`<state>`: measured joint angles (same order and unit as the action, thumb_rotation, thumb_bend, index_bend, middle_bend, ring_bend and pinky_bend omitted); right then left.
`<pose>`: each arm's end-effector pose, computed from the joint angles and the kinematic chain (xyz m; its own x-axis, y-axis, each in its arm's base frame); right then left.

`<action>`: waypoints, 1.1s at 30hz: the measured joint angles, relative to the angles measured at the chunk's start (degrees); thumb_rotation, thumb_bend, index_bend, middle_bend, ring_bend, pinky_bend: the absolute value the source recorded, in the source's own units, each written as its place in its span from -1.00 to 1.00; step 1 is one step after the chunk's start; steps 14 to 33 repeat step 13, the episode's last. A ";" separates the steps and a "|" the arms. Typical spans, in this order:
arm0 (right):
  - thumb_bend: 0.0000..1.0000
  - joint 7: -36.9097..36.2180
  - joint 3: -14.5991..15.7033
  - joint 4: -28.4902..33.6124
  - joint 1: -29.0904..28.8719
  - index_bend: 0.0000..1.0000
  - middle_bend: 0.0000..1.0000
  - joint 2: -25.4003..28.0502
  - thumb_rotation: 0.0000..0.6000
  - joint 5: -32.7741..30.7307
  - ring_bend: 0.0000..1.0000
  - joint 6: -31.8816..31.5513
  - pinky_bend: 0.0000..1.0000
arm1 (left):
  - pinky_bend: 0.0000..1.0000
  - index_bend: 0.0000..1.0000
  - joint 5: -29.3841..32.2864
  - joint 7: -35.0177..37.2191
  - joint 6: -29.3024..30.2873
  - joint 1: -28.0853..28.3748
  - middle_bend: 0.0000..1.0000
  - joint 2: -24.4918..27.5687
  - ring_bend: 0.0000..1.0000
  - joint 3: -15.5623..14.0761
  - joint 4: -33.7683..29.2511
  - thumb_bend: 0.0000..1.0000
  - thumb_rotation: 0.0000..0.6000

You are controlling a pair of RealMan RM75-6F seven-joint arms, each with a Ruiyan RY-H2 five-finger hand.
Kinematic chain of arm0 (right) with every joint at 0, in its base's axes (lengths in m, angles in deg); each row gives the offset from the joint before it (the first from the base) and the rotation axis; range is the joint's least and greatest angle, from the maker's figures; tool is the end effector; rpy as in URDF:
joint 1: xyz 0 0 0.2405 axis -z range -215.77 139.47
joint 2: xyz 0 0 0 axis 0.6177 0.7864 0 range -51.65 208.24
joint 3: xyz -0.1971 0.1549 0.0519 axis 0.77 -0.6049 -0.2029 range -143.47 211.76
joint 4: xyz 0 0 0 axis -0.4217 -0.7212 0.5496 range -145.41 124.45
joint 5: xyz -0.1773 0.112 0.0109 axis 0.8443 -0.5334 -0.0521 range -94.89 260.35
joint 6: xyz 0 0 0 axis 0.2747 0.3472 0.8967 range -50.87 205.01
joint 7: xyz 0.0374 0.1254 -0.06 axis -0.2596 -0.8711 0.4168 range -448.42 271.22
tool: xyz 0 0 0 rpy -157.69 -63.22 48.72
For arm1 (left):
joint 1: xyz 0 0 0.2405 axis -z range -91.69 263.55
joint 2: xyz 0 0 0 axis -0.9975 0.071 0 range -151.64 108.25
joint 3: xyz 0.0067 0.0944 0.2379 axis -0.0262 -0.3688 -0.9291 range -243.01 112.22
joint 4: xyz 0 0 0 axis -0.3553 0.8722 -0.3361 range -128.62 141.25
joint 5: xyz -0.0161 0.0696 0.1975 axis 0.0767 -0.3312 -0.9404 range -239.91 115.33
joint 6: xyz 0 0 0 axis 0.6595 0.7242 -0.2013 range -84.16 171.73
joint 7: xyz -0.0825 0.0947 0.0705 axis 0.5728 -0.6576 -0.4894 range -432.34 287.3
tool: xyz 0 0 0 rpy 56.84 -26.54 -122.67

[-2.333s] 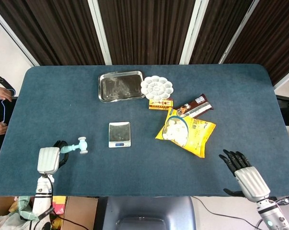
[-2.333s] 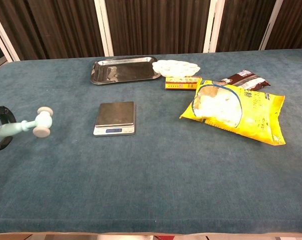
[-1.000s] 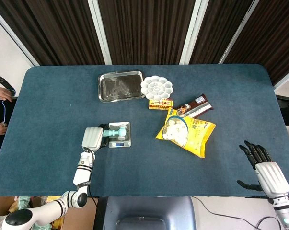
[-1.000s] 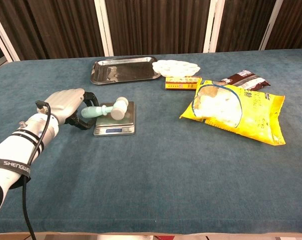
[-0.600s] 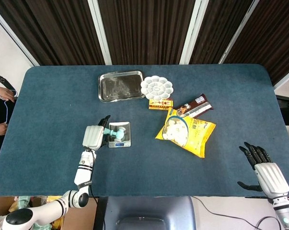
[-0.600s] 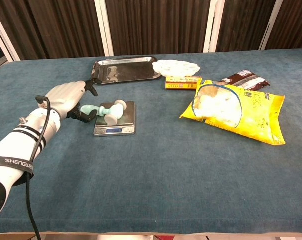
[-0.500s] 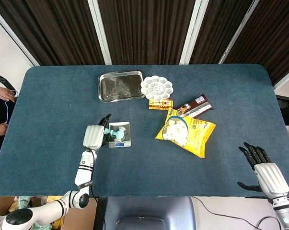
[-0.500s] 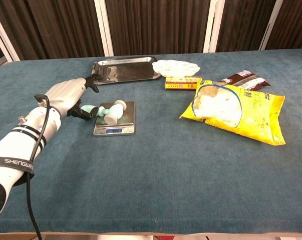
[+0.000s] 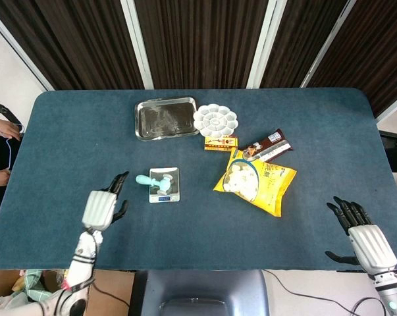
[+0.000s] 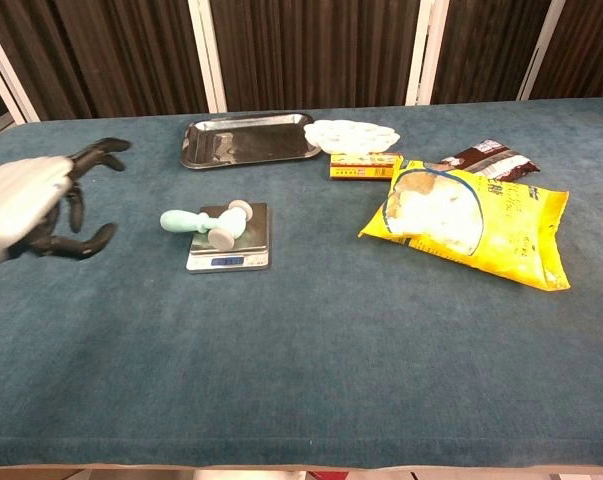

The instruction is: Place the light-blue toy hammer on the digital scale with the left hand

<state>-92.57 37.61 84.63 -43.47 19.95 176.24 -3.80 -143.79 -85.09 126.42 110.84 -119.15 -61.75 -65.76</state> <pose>-0.3052 -0.1565 0.1557 0.3998 -0.1847 0.8978 -0.9156 -0.1260 0.3818 -0.2228 0.2738 -0.0042 0.3765 -0.0637 0.9242 0.8906 -0.2498 -0.3800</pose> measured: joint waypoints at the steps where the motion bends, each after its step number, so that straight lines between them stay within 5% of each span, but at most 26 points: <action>1: -0.71 0.38 0.08 0.04 0.01 -1.00 -1.00 -0.13 1.00 0.07 -1.00 0.09 -1.00 | -0.53 -0.89 -1.82 0.96 2.93 -2.74 -0.81 2.45 -0.88 -2.90 -0.83 -0.18 1.00; 5: -0.71 1.91 0.28 0.34 0.04 -1.00 -1.00 -0.55 1.00 0.41 -1.00 0.30 -1.00 | -0.70 -0.96 -5.80 4.78 10.15 -11.32 -0.98 9.80 -1.00 -10.85 -0.87 -0.21 1.00; 7: -0.71 2.83 0.53 0.62 0.07 -1.00 -1.00 -0.82 1.00 1.10 -1.00 0.29 -1.00 | -0.70 -0.99 -6.38 5.46 11.79 -13.40 -1.00 11.34 -1.00 -11.87 -0.25 -0.23 1.00; 13: -0.71 4.08 1.07 1.11 0.38 -1.00 -1.00 -1.36 1.00 2.54 -1.00 -0.35 -1.00 | -0.70 -1.00 -8.46 8.94 17.16 -14.88 -1.00 13.23 -1.00 -9.93 0.14 -0.22 1.00; 33: -0.71 4.08 1.07 1.11 0.38 -1.00 -1.00 -1.36 1.00 2.54 -1.00 -0.35 -1.00 | -0.70 -1.00 -8.46 8.94 17.16 -14.88 -1.00 13.23 -1.00 -9.93 0.14 -0.22 1.00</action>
